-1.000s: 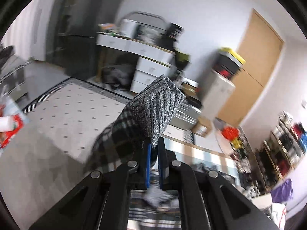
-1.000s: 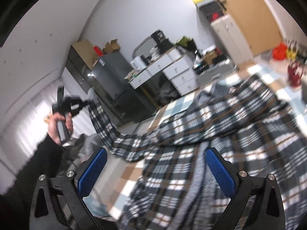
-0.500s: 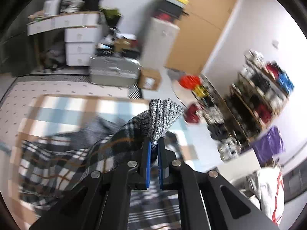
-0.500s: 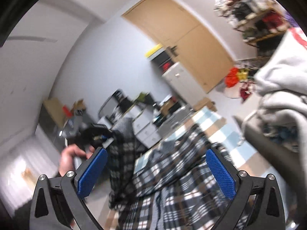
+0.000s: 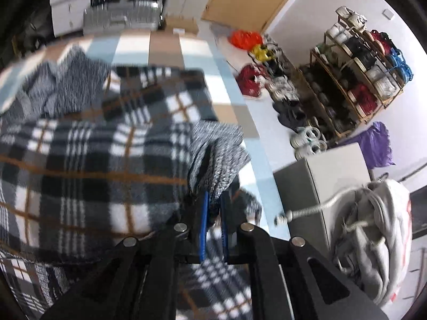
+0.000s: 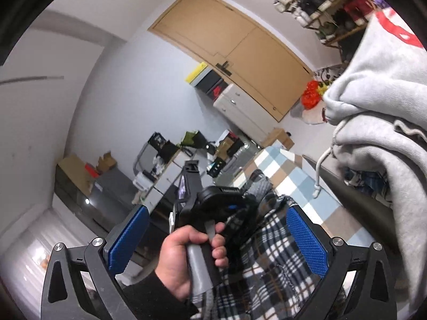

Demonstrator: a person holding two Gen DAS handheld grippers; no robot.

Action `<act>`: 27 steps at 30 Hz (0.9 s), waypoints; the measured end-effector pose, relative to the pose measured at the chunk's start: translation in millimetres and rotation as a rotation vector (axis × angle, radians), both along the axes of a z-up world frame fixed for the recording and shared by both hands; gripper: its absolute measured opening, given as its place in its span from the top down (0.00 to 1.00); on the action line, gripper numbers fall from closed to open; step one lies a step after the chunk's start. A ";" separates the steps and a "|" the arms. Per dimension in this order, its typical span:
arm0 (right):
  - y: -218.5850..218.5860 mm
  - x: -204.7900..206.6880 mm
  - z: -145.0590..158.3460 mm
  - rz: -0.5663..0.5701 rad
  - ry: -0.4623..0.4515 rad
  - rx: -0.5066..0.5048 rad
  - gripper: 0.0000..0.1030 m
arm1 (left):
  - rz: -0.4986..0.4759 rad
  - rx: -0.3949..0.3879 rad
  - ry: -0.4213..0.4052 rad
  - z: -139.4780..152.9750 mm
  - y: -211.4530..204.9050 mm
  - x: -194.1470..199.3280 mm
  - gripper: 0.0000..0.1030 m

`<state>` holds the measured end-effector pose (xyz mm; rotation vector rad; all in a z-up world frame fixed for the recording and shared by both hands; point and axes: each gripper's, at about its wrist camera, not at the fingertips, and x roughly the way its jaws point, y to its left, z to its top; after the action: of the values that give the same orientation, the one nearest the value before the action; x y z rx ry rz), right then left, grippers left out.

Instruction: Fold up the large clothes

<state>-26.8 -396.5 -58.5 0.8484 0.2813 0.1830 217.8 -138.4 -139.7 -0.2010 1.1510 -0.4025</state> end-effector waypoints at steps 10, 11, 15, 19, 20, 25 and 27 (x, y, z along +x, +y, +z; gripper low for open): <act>19.4 7.3 -4.7 0.054 0.037 -0.011 0.00 | -0.113 -0.069 -0.183 95.9 110.1 -68.2 0.33; 22.1 7.6 -4.3 0.055 0.039 -0.019 0.00 | -0.073 -0.049 -0.219 99.9 130.4 -70.1 0.23; 38.7 16.0 -3.8 0.082 0.065 -0.077 0.00 | 0.111 0.064 -0.186 77.8 208.2 -56.9 0.18; 63.6 30.2 -5.9 0.120 0.119 -0.193 0.00 | 0.216 0.037 -0.078 39.3 263.3 -55.0 0.18; 71.4 35.5 -7.2 0.132 0.141 -0.232 0.00 | 0.228 0.028 -0.065 30.5 268.8 -55.9 0.18; 96.3 59.2 -6.5 0.166 0.223 -0.328 0.00 | 0.182 0.017 -0.059 -0.4 263.5 -63.7 0.18; 100.1 72.9 5.3 0.168 0.240 -0.330 0.00 | 0.162 0.079 -0.097 -3.4 247.4 -71.0 0.19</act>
<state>46.1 -296.4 -53.2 0.5178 0.5921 0.1844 146.8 108.9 -143.0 -0.2017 1.0450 -0.2208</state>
